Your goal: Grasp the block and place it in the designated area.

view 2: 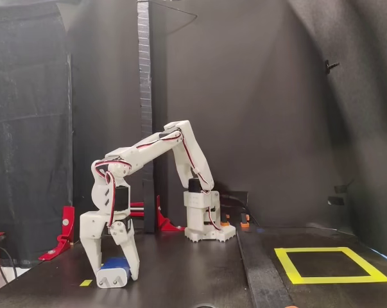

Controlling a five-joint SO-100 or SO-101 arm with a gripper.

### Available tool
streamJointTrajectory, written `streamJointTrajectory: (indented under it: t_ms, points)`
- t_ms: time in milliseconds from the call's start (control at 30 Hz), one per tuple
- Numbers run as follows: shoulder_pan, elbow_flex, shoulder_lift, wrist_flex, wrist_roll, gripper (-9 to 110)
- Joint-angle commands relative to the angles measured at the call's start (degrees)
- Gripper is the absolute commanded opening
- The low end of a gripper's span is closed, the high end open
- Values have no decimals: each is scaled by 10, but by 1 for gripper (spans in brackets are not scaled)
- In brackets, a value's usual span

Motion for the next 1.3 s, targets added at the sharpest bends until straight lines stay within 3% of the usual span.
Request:
streamJointTrajectory:
  t_ms: [0,567,1033,1267]
  points:
    - [-2,-24,67,25,10,20]
    - [-28,-24,224,120,58,20]
    - [-41,-23,235,147,67,20]
    - [-96,-23,234,156,133,20]
